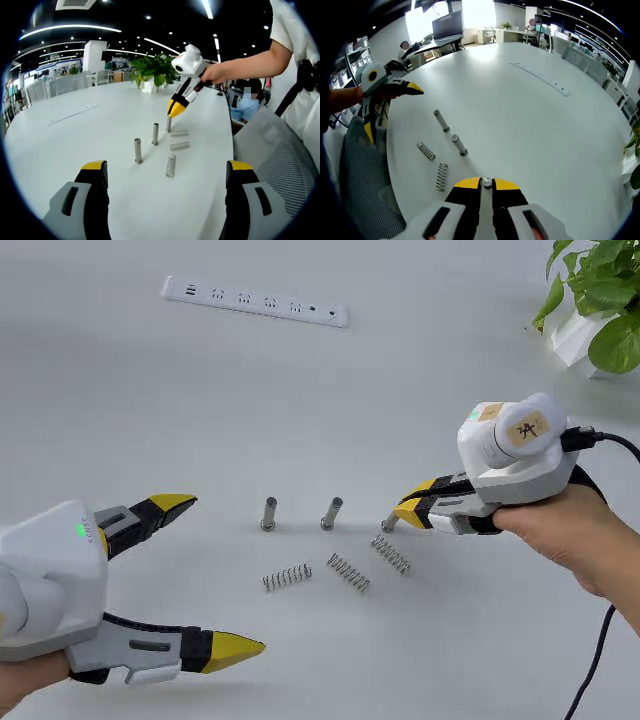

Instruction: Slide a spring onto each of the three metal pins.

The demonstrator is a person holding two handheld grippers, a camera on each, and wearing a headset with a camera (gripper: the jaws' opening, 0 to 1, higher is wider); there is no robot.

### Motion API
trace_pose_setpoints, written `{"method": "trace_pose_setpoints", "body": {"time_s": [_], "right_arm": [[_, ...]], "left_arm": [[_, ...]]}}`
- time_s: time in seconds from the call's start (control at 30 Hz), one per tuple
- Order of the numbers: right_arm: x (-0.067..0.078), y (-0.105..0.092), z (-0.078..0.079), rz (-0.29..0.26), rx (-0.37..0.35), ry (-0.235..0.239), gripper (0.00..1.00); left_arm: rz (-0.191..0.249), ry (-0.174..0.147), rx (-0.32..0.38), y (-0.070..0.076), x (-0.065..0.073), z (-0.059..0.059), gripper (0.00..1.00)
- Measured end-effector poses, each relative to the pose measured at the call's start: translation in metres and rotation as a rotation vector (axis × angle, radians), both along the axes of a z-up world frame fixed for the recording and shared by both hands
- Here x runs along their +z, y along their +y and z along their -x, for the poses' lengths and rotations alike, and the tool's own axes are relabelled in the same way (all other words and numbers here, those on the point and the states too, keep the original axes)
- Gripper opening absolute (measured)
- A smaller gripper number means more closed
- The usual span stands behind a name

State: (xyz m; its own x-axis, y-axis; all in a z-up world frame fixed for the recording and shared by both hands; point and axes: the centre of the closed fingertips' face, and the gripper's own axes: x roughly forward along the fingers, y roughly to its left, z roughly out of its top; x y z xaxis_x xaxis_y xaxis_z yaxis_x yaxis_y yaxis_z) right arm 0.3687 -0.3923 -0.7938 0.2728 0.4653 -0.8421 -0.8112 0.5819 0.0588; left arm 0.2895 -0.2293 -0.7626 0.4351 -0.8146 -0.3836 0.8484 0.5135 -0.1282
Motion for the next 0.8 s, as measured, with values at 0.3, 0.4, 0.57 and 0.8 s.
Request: {"method": "trace_pose_setpoints", "body": {"time_s": [0.3,0.4,0.57,0.8], "right_arm": [[0.002,0.003,0.002,-0.013,0.001,-0.001,0.06],[0.004,0.004,0.002,-0.017,0.002,-0.005,0.08],[0.01,0.006,0.003,-0.036,0.0,-0.014,0.13],[0.018,0.002,0.004,-0.08,-0.021,-0.02,0.21]], "left_arm": [[-0.001,0.0,-0.001,0.0,-0.001,-0.001,0.98],[-0.001,-0.001,-0.002,0.0,0.0,-0.001,0.98],[-0.002,-0.002,-0.003,0.0,0.0,0.0,0.98],[-0.008,-0.004,-0.007,0.0,0.0,0.0,0.98]]}}
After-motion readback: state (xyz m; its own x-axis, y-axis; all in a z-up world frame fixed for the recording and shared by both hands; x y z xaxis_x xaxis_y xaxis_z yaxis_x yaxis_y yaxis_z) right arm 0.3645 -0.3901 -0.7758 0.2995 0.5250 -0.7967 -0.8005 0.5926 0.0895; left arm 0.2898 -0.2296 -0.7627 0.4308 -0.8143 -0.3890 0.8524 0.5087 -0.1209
